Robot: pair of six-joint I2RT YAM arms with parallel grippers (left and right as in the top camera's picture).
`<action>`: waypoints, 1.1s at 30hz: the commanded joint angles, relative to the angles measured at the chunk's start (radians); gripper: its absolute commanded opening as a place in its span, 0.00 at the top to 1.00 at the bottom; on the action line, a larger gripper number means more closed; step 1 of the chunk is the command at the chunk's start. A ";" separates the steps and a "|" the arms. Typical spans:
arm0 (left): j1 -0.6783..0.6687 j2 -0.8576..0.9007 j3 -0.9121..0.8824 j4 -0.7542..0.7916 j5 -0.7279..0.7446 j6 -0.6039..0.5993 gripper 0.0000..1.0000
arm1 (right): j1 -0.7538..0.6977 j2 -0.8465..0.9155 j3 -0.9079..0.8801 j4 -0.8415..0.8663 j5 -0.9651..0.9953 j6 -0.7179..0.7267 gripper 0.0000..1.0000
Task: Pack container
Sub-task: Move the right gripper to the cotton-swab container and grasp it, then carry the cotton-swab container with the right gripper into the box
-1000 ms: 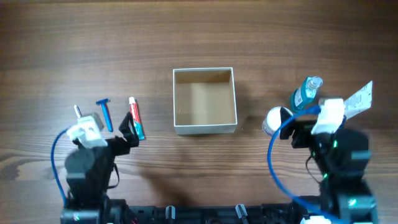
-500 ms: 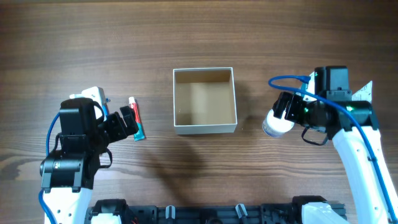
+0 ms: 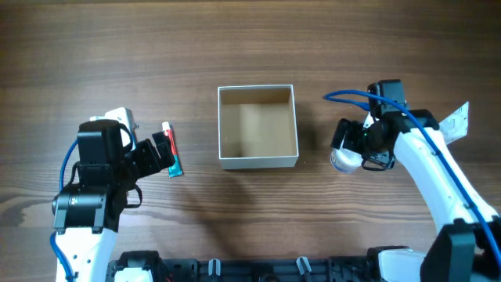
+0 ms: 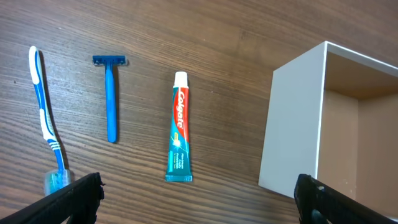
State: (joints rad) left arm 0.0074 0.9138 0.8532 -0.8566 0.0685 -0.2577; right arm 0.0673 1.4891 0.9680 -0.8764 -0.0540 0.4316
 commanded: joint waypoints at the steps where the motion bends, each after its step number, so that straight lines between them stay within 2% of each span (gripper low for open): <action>1: -0.005 0.018 0.024 0.003 0.004 -0.013 0.00 | 0.017 0.057 -0.002 0.015 0.032 0.044 0.00; 12: -0.005 0.018 0.024 0.003 0.004 -0.012 0.00 | 0.019 0.067 -0.028 0.006 0.047 0.042 0.01; 19: -0.005 0.018 0.024 0.003 0.004 -0.012 0.00 | 0.019 0.067 -0.028 0.001 0.047 0.040 0.20; 22: -0.005 0.018 0.024 0.003 0.004 -0.012 0.00 | 0.019 0.067 -0.028 -0.001 0.047 0.039 0.32; 24: -0.005 0.018 0.024 0.003 0.005 -0.012 0.00 | 0.019 0.067 -0.028 -0.002 0.047 0.038 0.34; 27: -0.005 0.018 0.024 0.003 0.005 -0.012 0.00 | 0.019 0.067 -0.028 -0.002 0.047 0.013 0.44; 30: -0.005 0.018 0.024 0.003 0.005 -0.012 0.00 | 0.019 0.067 -0.028 0.001 0.047 -0.013 0.46; 33: -0.005 0.018 0.024 0.003 0.005 -0.012 0.00 | 0.020 0.067 -0.027 0.011 0.055 -0.051 0.56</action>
State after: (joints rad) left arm 0.0074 0.9295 0.8532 -0.8570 0.0685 -0.2577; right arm 0.0830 1.5429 0.9504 -0.8772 -0.0208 0.4286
